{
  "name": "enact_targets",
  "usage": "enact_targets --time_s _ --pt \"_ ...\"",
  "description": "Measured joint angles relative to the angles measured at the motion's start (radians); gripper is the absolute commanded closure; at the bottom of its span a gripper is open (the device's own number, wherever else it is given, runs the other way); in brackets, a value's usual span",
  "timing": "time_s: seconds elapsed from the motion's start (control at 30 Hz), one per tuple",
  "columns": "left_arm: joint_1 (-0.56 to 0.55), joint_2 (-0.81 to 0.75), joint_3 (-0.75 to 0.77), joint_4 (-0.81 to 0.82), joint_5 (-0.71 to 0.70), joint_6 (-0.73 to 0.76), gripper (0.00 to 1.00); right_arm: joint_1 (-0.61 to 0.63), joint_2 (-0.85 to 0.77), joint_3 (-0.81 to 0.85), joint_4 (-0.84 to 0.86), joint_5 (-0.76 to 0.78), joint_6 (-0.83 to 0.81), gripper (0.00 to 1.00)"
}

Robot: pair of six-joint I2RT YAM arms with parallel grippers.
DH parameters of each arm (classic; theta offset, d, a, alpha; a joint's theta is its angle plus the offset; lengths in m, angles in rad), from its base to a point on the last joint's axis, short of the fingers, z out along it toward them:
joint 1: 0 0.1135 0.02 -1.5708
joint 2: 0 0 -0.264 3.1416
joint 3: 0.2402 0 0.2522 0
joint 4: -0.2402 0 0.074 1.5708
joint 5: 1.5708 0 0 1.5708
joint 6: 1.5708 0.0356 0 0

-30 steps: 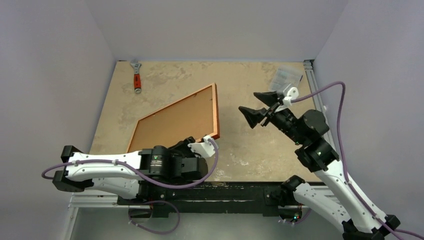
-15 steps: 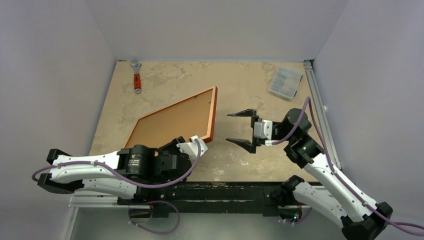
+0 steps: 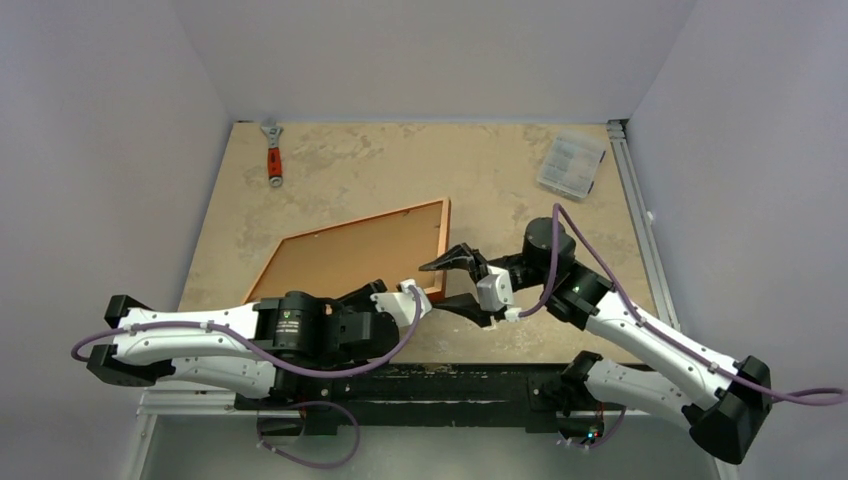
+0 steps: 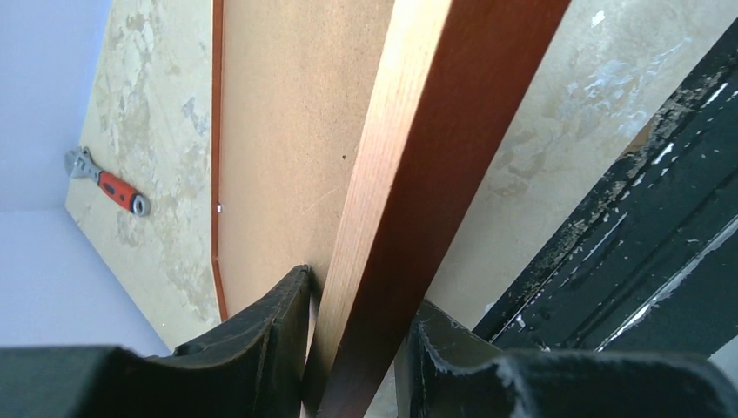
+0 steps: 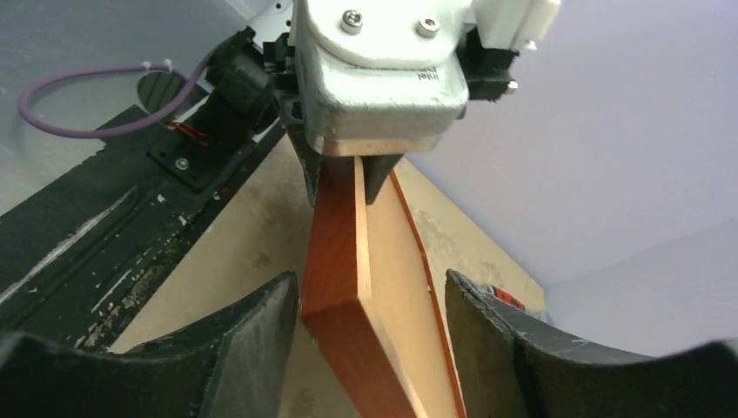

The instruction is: Put the photo into the frame

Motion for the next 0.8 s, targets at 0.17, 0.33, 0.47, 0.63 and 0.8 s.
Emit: enact_targets --time_s 0.17,0.33,0.47,0.63,0.8 --pt "0.0 0.011 0.0 0.037 0.023 0.006 1.0 0.047 0.033 0.012 -0.006 -0.004 -0.024 0.57" --pt "0.0 0.011 0.0 0.052 0.029 0.007 1.0 0.068 0.056 0.028 -0.042 -0.008 -0.036 0.75" --pt "0.001 0.002 0.001 0.06 0.031 0.008 1.0 0.069 0.058 0.045 -0.09 -0.022 -0.069 0.92" --pt "0.002 -0.009 0.001 0.067 0.031 0.008 0.91 0.069 0.071 0.081 -0.138 -0.021 -0.082 1.0" --pt "0.002 -0.008 0.006 0.064 0.031 0.008 0.77 0.069 0.071 0.087 -0.149 -0.017 -0.077 1.0"
